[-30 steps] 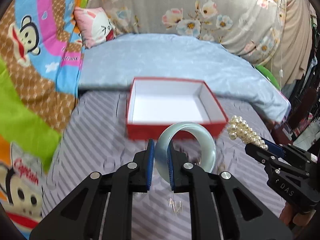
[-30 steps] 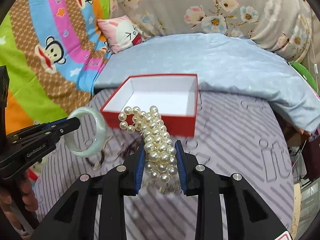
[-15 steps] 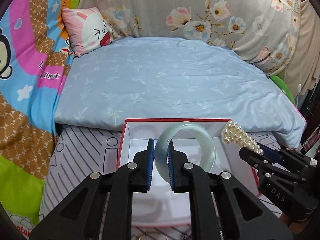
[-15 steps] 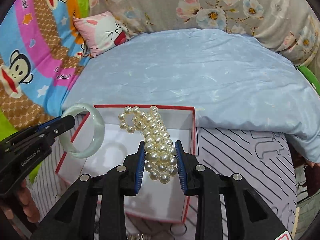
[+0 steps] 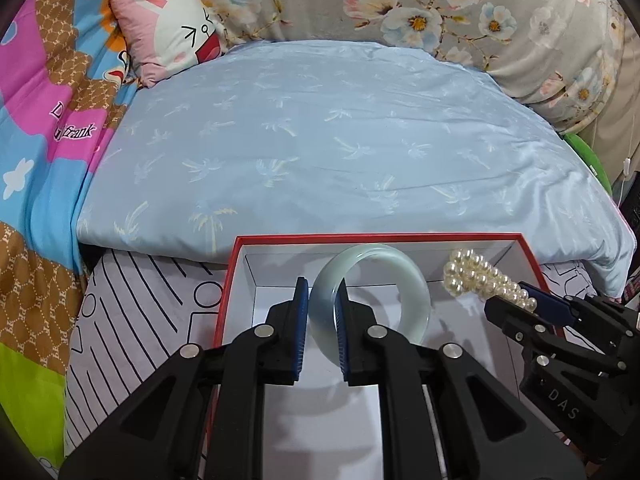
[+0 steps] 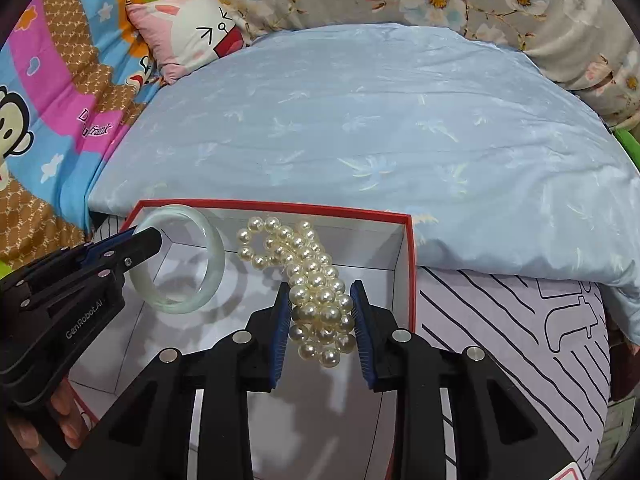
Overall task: Organize jewelry
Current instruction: 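Carry the jade bangle and pearl bracelet into the red box with both tools, then release both items in the box and withdraw both tools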
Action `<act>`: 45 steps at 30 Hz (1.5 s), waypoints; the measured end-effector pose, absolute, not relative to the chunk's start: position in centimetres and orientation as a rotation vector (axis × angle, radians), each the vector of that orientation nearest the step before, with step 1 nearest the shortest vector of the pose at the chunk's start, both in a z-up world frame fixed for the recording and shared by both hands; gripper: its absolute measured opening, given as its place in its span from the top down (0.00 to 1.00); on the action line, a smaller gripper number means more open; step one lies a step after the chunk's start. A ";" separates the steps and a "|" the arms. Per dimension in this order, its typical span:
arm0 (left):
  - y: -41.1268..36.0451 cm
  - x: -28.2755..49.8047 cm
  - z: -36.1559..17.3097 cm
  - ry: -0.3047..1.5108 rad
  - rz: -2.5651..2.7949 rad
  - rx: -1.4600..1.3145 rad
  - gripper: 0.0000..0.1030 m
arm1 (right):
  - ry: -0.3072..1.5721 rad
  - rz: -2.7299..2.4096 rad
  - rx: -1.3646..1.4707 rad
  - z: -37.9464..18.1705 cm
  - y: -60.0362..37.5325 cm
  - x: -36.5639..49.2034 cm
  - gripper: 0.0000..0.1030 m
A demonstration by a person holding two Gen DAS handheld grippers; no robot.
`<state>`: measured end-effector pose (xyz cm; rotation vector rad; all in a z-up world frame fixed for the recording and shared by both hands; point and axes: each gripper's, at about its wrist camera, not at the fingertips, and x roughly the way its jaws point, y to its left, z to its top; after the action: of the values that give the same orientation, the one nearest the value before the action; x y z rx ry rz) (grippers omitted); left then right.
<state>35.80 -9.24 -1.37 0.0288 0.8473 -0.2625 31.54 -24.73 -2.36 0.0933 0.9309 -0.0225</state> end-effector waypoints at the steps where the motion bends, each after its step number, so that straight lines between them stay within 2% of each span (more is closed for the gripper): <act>1: -9.2 36.0 -1.5 0.853 -0.261 0.027 0.87 | 0.927 -0.030 0.090 -2.4 -24.8 31.6 0.71; 8: -9.0 36.1 -1.4 0.843 -0.252 0.016 0.76 | 0.900 -0.023 0.123 -2.0 -25.2 31.2 0.59; 9: -8.9 36.0 -1.1 0.826 -0.241 0.018 0.70 | 0.896 -0.022 0.120 -1.9 -25.2 31.1 0.58; 11: -8.7 35.8 -0.4 0.807 -0.237 0.016 0.66 | 0.881 -0.035 0.106 -1.5 -25.0 30.8 0.54; 16: -7.8 35.1 0.7 0.786 -0.226 0.005 0.66 | 0.852 -0.021 0.120 -0.2 -25.1 29.2 0.52; 20: -6.7 33.5 1.9 0.761 -0.217 -0.001 0.57 | 0.826 -0.026 0.115 0.9 -25.4 27.3 0.49; 32: -4.3 25.8 3.6 0.730 -0.206 0.007 0.52 | 0.775 -0.047 0.106 3.0 -25.3 18.4 0.46; 45: -1.1 16.5 -0.3 0.827 -0.189 -0.039 0.38 | 0.841 -0.049 0.174 -0.3 -24.9 7.9 0.42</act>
<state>16.47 -1.06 -0.30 -0.0389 0.8271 -0.1890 7.88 -24.93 -0.33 0.1742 0.8408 -0.0492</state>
